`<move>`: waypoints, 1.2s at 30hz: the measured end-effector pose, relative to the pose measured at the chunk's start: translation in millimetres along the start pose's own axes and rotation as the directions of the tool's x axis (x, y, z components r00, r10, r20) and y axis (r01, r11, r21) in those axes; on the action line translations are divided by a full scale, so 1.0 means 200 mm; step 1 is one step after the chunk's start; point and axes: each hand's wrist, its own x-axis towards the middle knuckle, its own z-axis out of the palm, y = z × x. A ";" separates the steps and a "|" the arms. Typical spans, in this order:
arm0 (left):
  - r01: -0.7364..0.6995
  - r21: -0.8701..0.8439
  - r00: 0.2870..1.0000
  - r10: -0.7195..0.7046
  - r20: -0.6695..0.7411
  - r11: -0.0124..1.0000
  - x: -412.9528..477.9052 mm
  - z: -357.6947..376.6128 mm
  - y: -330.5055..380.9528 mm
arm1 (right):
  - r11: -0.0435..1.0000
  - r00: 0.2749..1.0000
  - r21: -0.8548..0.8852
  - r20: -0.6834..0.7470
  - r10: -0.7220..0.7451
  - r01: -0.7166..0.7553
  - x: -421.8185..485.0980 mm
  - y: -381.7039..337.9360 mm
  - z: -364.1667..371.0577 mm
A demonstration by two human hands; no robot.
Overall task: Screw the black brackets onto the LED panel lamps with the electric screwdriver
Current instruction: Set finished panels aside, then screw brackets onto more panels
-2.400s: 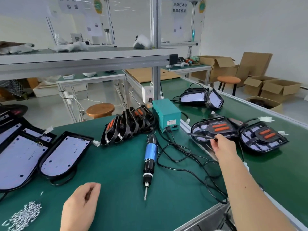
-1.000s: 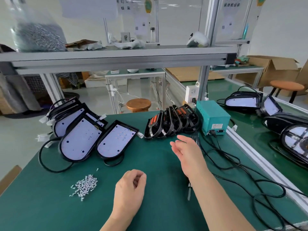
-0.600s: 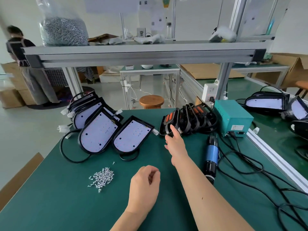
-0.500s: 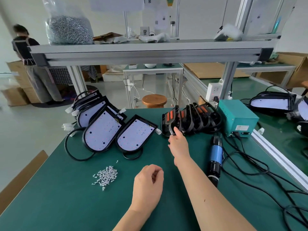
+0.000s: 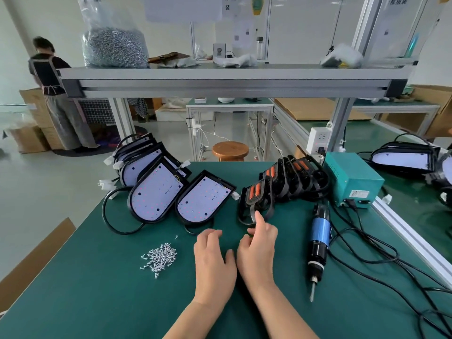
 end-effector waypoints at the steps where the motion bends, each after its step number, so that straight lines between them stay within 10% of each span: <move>1: 0.000 0.071 1.000 0.000 0.001 0.997 0.02 -0.01 -0.01 | 1.000 1.000 -0.015 -0.003 -0.012 0.012 0.00 0.00 0.00; 12: -0.082 0.562 0.996 0.043 0.083 0.823 0.27 -0.09 -0.16 | 0.993 0.981 0.072 -0.176 -0.082 0.096 0.02 -0.02 0.01; 36: -0.578 0.339 0.814 0.558 0.164 0.743 -0.22 0.07 0.12 | 0.827 0.892 0.451 -0.433 -0.127 0.336 -0.06 -0.17 -0.26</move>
